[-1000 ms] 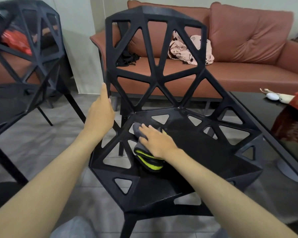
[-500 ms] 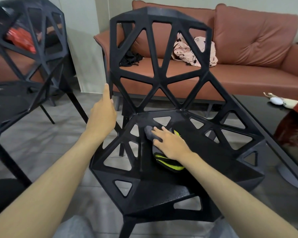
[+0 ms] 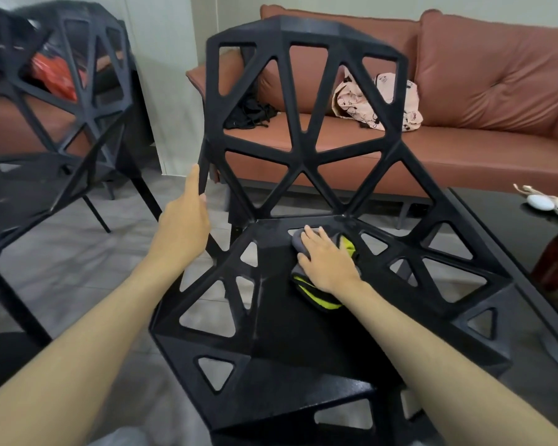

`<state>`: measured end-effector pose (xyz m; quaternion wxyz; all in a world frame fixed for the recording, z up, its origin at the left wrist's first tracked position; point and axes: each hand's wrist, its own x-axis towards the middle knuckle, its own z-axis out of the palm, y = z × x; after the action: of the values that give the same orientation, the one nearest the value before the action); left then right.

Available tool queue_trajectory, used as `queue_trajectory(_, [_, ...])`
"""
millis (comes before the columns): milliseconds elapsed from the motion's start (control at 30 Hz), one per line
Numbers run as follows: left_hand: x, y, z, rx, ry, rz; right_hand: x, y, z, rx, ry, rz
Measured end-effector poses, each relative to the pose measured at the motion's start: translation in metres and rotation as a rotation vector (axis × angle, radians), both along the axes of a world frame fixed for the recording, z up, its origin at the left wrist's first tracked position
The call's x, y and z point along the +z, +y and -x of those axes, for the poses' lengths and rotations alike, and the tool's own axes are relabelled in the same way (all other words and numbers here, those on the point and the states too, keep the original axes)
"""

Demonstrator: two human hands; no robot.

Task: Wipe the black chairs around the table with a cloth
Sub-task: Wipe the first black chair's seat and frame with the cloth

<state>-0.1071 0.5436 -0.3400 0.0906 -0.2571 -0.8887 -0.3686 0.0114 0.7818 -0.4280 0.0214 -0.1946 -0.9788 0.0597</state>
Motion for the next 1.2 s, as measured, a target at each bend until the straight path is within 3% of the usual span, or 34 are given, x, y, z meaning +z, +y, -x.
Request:
queue_trajectory(300, [0.002, -0.001, -0.002, -0.011, -0.011, 0.001, -0.008, 0.067, 0.014, -0.271, 0.154, -0.111])
queue_trajectory(433, [0.005, 0.000, -0.006, 0.003, -0.042, -0.012, -0.013, 0.070, 0.023, -0.394, 0.312, -0.114])
queue_trajectory(667, [0.007, -0.002, -0.007, 0.023, -0.044, 0.017, -0.009, 0.045, 0.019, 0.036, 0.258, -0.277])
queue_trajectory(833, [0.007, -0.001, -0.009, 0.044, -0.030, 0.036, -0.009, 0.072, 0.012, -0.327, 0.331, -0.287])
queue_trajectory(933, [0.008, 0.000, -0.010, 0.045, -0.031, 0.044, -0.011, 0.063, 0.023, -0.394, 0.311, -0.280])
queue_trajectory(1000, [0.009, 0.001, -0.011, 0.048, -0.021, 0.048, -0.010, 0.049, 0.032, -0.350, 0.305, -0.243])
queue_trajectory(1133, [0.009, 0.001, -0.011, 0.051, -0.017, 0.056, -0.006, -0.021, 0.064, -0.029, 0.355, -0.103])
queue_trajectory(1200, [0.007, 0.001, -0.009, 0.062, -0.015, 0.068, -0.005, -0.048, 0.076, 0.006, 0.394, -0.044])
